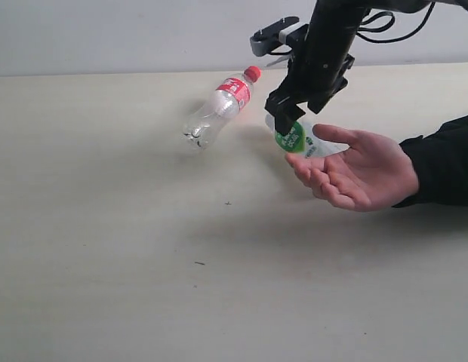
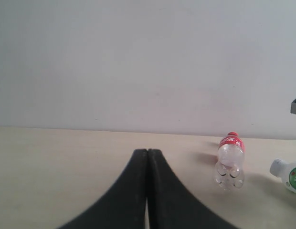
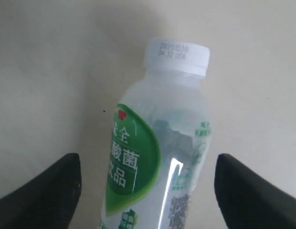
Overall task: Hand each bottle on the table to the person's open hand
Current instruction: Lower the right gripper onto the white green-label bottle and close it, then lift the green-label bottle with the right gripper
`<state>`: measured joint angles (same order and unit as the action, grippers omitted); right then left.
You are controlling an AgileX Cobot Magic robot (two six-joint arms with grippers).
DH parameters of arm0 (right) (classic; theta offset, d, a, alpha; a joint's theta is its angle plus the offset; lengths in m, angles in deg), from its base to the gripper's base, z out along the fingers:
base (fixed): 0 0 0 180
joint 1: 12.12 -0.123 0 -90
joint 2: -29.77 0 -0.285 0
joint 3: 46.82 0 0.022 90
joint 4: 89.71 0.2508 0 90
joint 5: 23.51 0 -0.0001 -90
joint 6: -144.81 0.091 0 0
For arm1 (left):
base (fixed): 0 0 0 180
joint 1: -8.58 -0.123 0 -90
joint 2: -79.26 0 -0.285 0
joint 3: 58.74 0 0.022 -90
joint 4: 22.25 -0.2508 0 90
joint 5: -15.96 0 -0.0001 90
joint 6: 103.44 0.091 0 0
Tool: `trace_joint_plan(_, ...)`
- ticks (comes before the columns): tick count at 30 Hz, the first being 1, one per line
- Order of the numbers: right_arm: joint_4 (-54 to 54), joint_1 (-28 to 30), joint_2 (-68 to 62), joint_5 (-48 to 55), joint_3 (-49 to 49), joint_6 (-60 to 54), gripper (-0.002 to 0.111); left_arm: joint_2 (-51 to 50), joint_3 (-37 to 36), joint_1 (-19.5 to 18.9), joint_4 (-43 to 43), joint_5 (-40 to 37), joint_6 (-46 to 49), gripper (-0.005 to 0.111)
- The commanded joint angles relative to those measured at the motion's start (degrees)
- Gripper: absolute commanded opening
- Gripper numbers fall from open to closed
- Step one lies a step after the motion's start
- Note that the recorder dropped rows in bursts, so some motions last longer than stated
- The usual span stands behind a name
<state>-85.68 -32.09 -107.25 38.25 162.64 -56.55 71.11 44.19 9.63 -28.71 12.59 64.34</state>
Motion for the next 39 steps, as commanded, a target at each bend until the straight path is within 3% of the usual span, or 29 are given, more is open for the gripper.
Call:
trace_joint_plan(1,-1.5,0.0,-1.7,-1.0,0.5,0.5,0.074,0.4,-0.1,-0.1,-0.2,0.1,0.1,0.0)
trace_joint_plan(13,-1.0,0.0,-5.4,-2.8,0.5,0.5,0.07,0.4,-0.1,-0.1,-0.2,0.1,0.1,0.0)
trace_joint_plan(14,-1.0,0.0,-5.4,-3.1,0.5,0.5,0.066,0.4,-0.1,-0.1,-0.2,0.1,0.1,0.0)
trace_joint_plan(16,-0.7,0.0,-5.3,-4.3,0.5,0.5,0.045,0.4,-0.1,-0.1,-0.2,0.1,0.1,0.0)
trace_joint_plan(19,0.6,0.0,-3.9,-9.1,0.6,0.5,0.003,0.4,-0.1,-0.1,-0.2,0.1,0.1,0.0)
trace_joint_plan(20,0.6,0.0,-3.5,-9.9,0.8,0.8,0.0,0.4,-0.1,-0.1,-0.2,0.1,0.1,0.0)
trace_joint_plan(29,3.3,0.0,2.2,-4.3,10.8,5.4,0.0,0.4,-0.1,-0.1,-0.2,0.1,0.1,0.0)
trace_joint_plan(35,3.3,0.0,6.7,8.2,20.7,11.7,0.0,0.4,-0.1,-0.1,-0.2,0.1,0.1,0.0)
trace_joint_plan(39,3.3,0.0,9.2,8.2,22.0,16.0,0.0,0.4,-0.1,-0.1,-0.2,0.1,0.1,0.0)
